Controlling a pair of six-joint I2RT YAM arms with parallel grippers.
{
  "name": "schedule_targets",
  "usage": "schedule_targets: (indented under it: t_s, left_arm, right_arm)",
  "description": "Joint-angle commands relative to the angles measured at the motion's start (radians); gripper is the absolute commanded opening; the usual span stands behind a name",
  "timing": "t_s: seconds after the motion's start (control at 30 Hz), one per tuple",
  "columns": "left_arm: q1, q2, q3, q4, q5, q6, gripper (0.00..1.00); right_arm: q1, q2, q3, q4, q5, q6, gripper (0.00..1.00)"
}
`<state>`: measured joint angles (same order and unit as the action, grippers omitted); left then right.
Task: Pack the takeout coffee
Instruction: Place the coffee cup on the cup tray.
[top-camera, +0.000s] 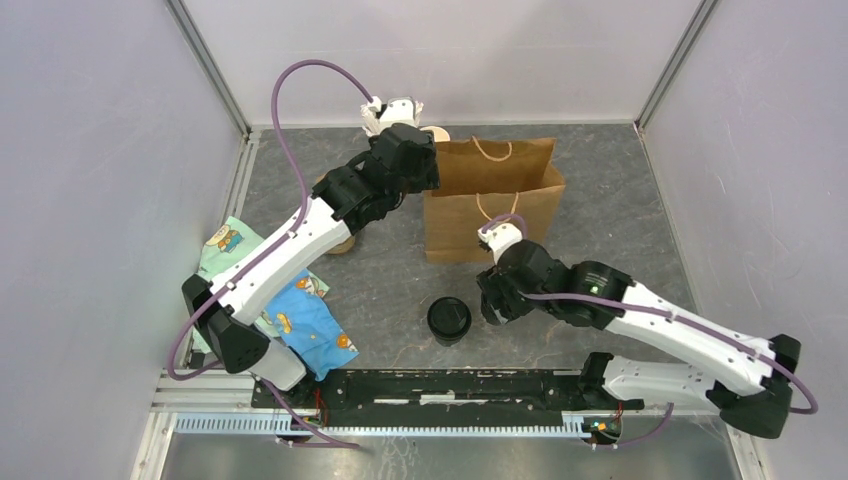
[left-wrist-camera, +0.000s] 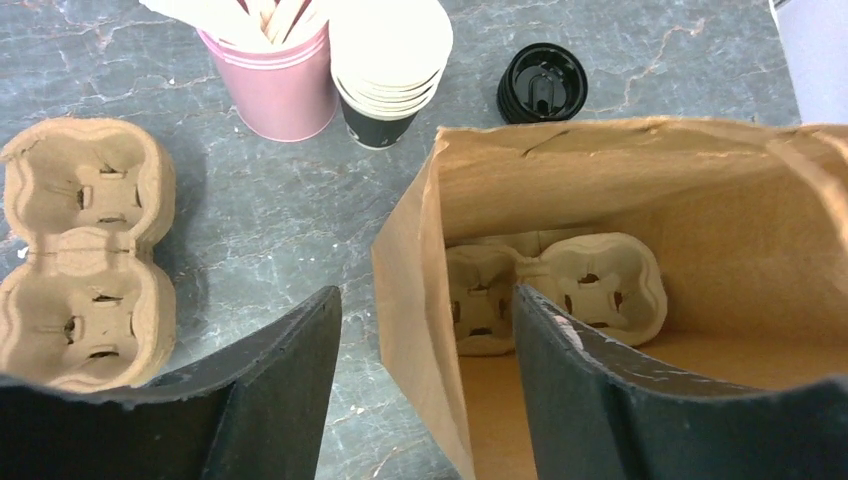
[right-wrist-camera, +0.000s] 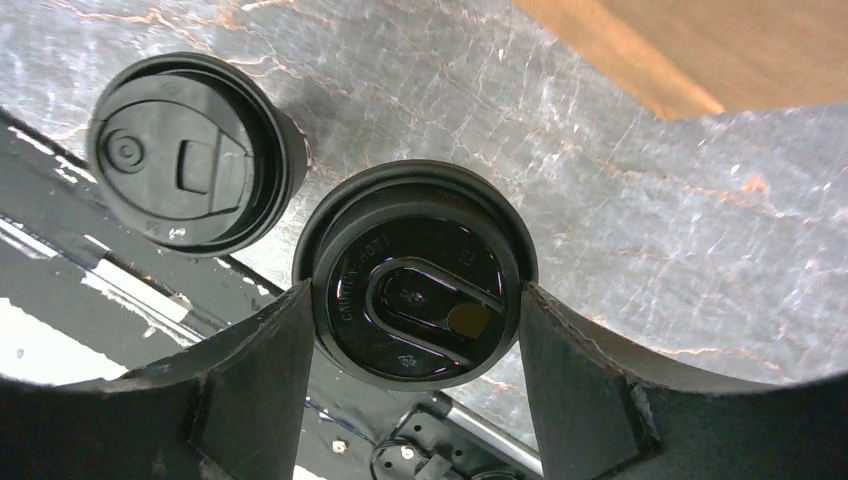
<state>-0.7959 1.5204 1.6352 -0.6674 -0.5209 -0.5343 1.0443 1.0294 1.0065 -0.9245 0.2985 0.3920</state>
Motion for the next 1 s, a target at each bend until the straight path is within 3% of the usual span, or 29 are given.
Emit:
schedule_targets:
  t_s: [0.0,0.13,0.33,0.47,0.6,0.73,0.8,0.9,0.97]
  left_arm:
    - [0.001,0.039,0.097,-0.057,0.005,-0.013,0.71]
    - [0.003,0.089,0.132,-0.082,0.004,0.002,0.71]
    - [0.003,0.161,0.200,-0.127,-0.024,0.022,0.60]
    - [0.006,0.193,0.242,-0.131,-0.036,0.037,0.48]
    - [0.011,0.219,0.274,-0.130,-0.041,0.039,0.35]
    - [0.015,0.237,0.287,-0.108,-0.060,0.079,0.13]
    - [0.015,0.233,0.285,-0.097,-0.082,0.099,0.04]
    - [0.017,0.207,0.260,-0.063,-0.121,0.132,0.02]
    - [0.017,0.171,0.212,-0.006,-0.136,0.163,0.02]
  right_arm:
    - [-0.004,-0.098,0.100,-0.027,-0.011,-0.128,0.27]
    - [-0.004,-0.187,0.200,-0.067,0.070,-0.179,0.16]
    - [-0.004,-0.247,0.474,-0.022,0.102,-0.311,0.16]
    - [-0.004,-0.218,0.650,0.017,0.154,-0.347,0.10]
    - [-0.004,-0.136,0.746,0.038,0.323,-0.421,0.01]
    - [-0.005,-0.020,0.851,0.022,0.398,-0.575,0.00]
    - [-0.004,0.010,0.869,0.022,0.406,-0.621,0.00]
    - [-0.004,0.012,0.829,0.049,0.360,-0.705,0.00]
    - [-0.005,0.006,0.797,0.047,0.250,-0.766,0.00]
